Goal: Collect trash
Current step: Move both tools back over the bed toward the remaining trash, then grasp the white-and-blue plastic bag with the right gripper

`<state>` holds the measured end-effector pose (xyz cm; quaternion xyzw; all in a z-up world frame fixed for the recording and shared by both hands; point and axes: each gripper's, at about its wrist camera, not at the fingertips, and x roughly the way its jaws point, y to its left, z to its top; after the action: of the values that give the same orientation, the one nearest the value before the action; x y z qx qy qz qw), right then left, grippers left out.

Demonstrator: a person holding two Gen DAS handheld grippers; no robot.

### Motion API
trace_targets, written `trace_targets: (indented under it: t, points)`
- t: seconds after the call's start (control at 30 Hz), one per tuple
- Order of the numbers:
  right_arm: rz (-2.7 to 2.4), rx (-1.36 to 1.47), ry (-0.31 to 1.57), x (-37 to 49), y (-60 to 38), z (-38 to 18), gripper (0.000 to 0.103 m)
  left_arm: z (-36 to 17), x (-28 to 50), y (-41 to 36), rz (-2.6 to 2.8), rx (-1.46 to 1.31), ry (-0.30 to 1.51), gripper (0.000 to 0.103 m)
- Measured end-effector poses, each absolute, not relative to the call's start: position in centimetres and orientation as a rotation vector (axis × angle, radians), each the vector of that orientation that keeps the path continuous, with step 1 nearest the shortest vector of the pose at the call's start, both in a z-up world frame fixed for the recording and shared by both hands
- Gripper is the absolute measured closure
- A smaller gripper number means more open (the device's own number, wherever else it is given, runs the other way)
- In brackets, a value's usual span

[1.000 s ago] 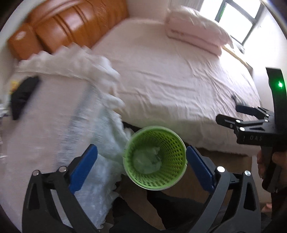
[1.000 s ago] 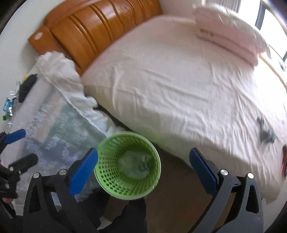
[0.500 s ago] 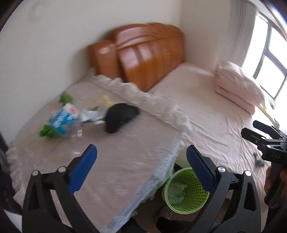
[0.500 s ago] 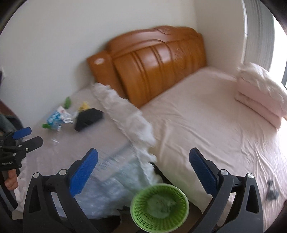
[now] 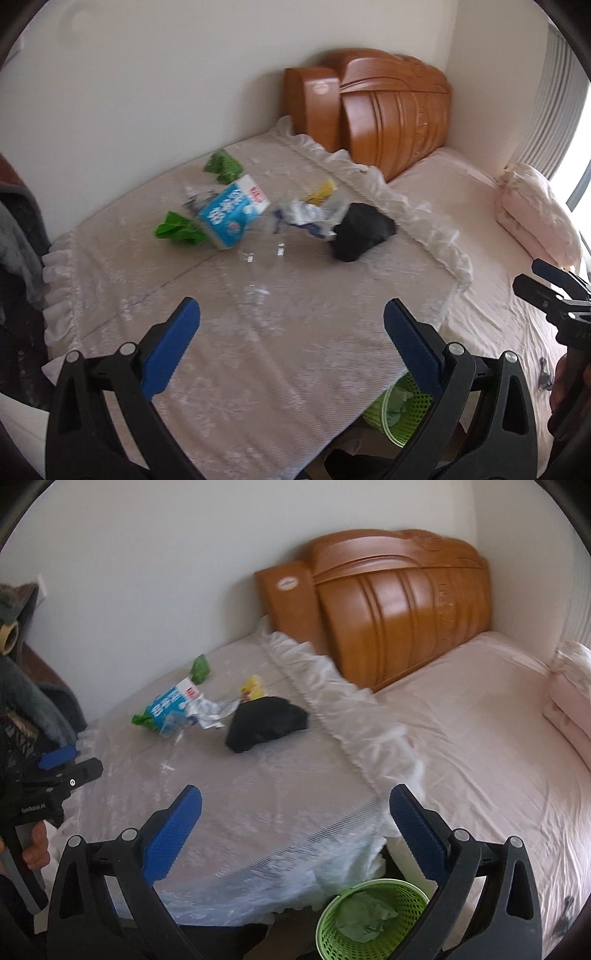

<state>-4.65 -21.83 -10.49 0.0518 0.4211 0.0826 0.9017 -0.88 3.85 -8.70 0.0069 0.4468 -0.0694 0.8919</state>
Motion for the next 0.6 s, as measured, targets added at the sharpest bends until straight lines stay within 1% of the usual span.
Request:
trace_targets:
  t: [0.1, 0.2, 0.37, 0.6]
  points:
    - [0.223, 0.052, 0.895, -3.2, -20.0, -11.1, 0.002, -9.1, -0.6, 5.1, -0.123, 0.009, 0.938, 0.008]
    - [0.295, -0.097, 0.901, -1.0, -17.3, -11.6, 0.002, -9.5, -0.4, 6.1, -0.105, 0.017, 0.948, 0.008]
    - [0.432, -0.444, 0.825, 3.0, -11.5, -12.7, 0.002, -10.3, 0.3, 7.5, -0.089, 0.000, 0.973, 0.008]
    - [0.613, -0.849, 0.759, 8.0, -4.6, -17.5, 0.002, -11.8, 1.6, 9.0, -0.071, 0.000, 1.007, 0.008]
